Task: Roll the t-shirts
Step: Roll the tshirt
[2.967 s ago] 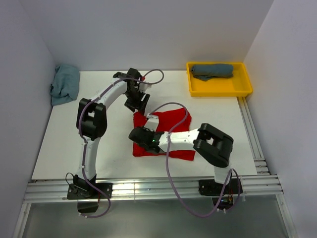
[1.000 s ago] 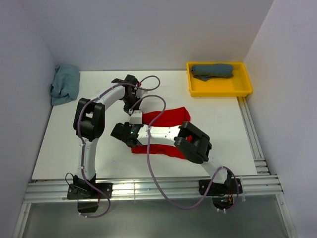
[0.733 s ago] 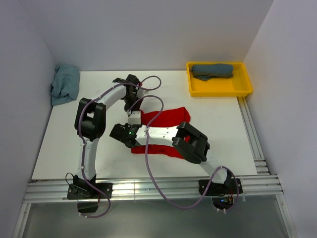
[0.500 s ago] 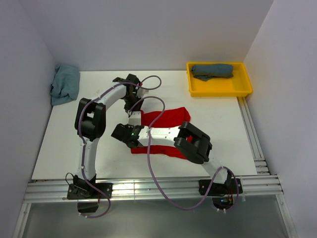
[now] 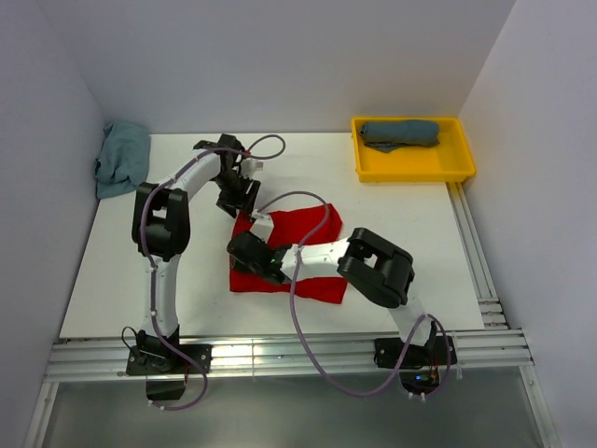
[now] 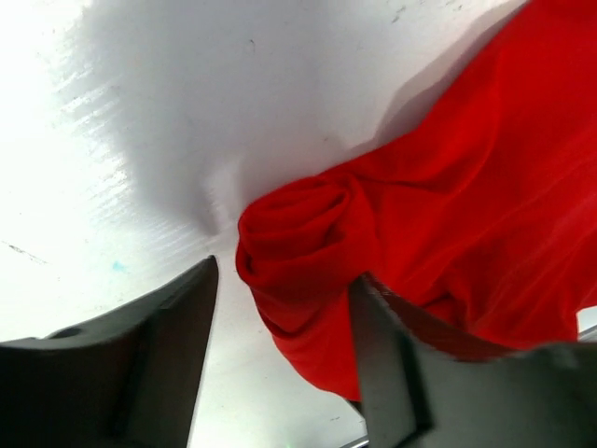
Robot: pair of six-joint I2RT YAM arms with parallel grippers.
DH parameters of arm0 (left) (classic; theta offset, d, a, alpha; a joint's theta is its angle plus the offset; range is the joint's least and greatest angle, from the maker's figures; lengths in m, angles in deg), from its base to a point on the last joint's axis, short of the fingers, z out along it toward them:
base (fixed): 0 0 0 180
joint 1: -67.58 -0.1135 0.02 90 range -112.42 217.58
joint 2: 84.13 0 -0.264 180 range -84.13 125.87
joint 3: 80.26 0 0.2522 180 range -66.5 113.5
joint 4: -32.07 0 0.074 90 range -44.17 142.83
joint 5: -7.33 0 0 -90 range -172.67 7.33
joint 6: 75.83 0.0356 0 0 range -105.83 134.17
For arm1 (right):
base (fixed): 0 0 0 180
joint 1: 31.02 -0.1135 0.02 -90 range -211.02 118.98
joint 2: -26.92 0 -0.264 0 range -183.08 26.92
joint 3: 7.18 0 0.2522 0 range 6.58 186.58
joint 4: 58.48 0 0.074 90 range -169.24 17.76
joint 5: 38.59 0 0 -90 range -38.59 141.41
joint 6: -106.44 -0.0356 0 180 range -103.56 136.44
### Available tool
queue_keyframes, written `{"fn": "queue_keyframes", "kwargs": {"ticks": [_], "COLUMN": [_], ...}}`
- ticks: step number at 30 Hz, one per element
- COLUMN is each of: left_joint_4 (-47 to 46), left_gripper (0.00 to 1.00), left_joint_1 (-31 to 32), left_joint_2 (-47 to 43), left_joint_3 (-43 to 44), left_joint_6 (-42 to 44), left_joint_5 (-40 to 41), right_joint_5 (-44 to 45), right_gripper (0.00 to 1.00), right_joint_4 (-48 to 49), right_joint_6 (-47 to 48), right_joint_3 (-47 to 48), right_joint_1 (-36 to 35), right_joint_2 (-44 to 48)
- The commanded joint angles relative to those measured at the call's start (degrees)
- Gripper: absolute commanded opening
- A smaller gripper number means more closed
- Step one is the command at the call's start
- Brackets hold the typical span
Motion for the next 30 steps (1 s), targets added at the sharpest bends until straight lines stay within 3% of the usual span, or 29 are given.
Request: {"fn": "queue_keyframes", "kwargs": {"ticks": [1,9,18,23,30], "left_joint_4": [-2.3,-4.3,-6.1,-11.3,-19.4], "left_gripper": [0.64,0.69,0.71,0.71,0.71], "left_joint_1": [-0.2,-2.5,-8.5,-9.0,-8.9], "left_joint_2": [-4.0,-9.0,-11.3,-11.1,-9.6], "left_joint_3": [0.4,0.0,-6.2,-14.1,-20.3], "left_joint_6": [2.1,4.9,9.6,10.3,5.5], "left_joint_5": [-4.5,-13.1,-23.6,-25.3,-31.2], "right_joint_5": [-8.8,-12.7,-19.6,-20.6,-21.0], "right_gripper": [0.13,0.13,0.12,0.12,0.12], "right_joint_4": [16.8,36.8,60.7,69.2,72.6], "right_joint_6": [-7.3,-16.4,-26.8,-31.2,-33.4], "right_joint_3": [-10.0,-26.0,-34.1,-36.4,-37.9], "right_joint_1": [0.9,4.2,7.3,8.1,8.4], "right_joint_2": [5.2,7.2,-0.1,-3.5,-5.9]}}
